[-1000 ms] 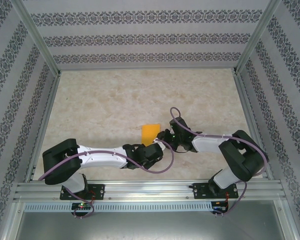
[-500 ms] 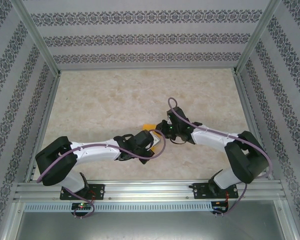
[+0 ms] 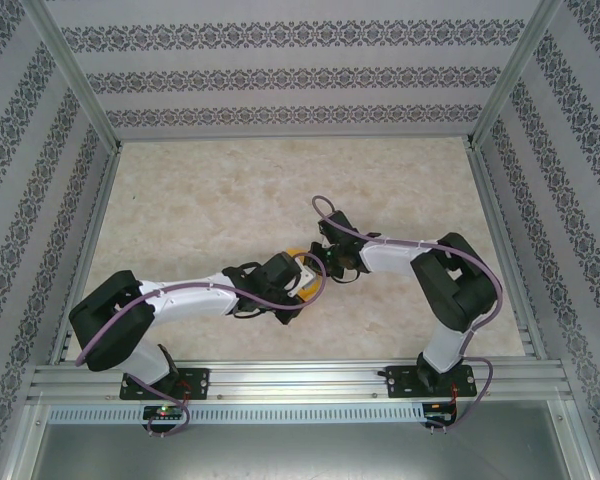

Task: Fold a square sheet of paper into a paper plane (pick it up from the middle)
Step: Third fold the triangle at the center of the table.

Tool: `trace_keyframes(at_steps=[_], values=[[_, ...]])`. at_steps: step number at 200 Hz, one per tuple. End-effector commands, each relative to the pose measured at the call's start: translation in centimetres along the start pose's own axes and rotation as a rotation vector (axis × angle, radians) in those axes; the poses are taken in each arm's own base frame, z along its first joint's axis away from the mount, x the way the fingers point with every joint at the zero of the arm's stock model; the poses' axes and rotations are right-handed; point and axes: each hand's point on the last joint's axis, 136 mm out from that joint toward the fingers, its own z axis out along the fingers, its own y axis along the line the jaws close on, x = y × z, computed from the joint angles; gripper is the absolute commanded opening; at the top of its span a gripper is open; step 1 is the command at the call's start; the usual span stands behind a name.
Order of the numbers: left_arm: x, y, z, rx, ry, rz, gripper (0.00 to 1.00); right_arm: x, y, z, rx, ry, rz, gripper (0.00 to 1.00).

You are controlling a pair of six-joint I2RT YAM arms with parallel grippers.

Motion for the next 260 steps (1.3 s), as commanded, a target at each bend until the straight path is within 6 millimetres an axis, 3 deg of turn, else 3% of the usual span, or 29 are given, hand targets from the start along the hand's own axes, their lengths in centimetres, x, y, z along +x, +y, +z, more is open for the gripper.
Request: trace_keyframes(at_steps=[1, 44, 260], values=[[-0.3, 0.2, 0.0, 0.04, -0.009, -0.035, 0.0, 0.3, -1.3, 0.6, 0.072, 0.036, -0.049, 0.1], [-0.5, 1.0, -0.1, 0.061, 0.001, -0.074, 0.0, 0.9, -3.0, 1.3, 0.15, 0.073, -0.072, 0.1], [-1.2, 4.0, 0.4, 0.062, 0.056, -0.188, 0.01, 1.3, -3.5, 1.8, 0.179, 0.093, -0.088, 0.11]])
